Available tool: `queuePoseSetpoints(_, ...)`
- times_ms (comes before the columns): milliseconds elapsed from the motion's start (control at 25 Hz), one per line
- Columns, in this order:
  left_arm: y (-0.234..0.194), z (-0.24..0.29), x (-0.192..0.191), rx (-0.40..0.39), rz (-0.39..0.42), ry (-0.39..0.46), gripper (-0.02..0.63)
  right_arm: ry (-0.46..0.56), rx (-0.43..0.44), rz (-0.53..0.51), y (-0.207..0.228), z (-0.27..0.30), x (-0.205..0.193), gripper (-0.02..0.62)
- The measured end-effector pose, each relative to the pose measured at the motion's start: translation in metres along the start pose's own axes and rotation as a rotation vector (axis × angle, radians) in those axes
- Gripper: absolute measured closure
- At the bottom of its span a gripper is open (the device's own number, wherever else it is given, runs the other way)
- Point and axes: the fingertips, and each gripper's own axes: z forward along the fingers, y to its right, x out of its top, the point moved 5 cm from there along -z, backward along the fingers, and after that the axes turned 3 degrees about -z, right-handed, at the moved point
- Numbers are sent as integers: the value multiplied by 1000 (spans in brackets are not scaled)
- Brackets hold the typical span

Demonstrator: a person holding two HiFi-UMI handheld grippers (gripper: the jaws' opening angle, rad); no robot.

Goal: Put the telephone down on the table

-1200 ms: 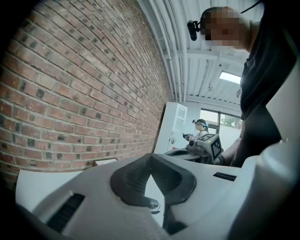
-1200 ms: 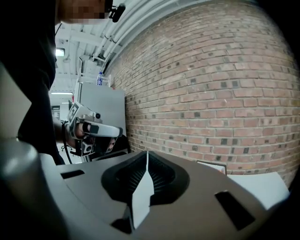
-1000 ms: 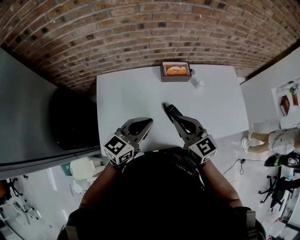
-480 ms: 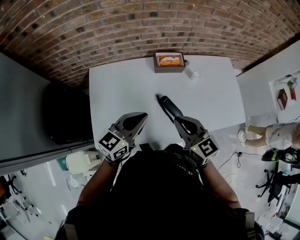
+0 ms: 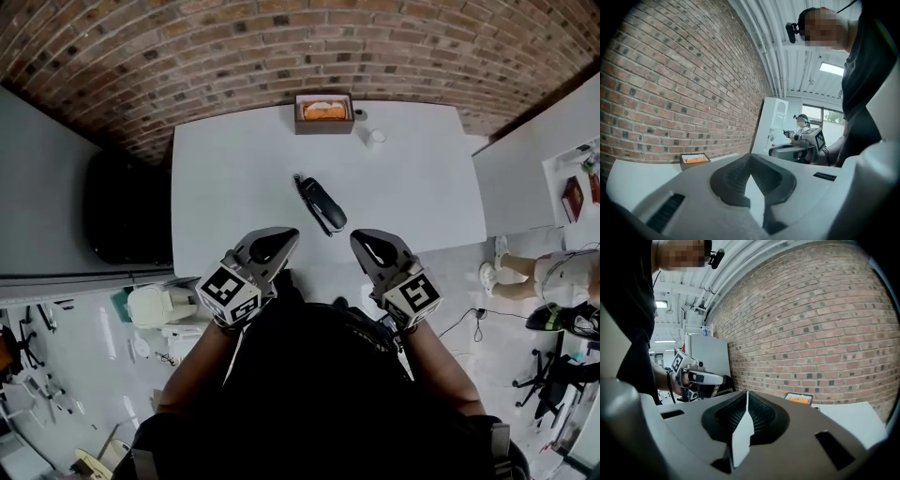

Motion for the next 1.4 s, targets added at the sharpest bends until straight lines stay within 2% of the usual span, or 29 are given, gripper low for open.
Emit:
queuePoseSetpoints(360,97,8,-27,96,14,-11,600,40,45,21,3,-92,-27,572)
queuePoseSetpoints(680,147,-17,-44,178,19,-25,600,40,114,-7,-19,-128,-40,572)
queuePoseSetpoints(880,156,-38,-46,167,21,-18,600,50,108,-16,-45,-131,-34,572)
queuePoseSetpoints(1080,168,-60,-51,119,29,-15,600,30,76,-12,-80,-137,-36,572)
queuePoseSetpoints(1400,191,-125,-61,83,34,0,600,60,39,-12,-159,-142,-33,572)
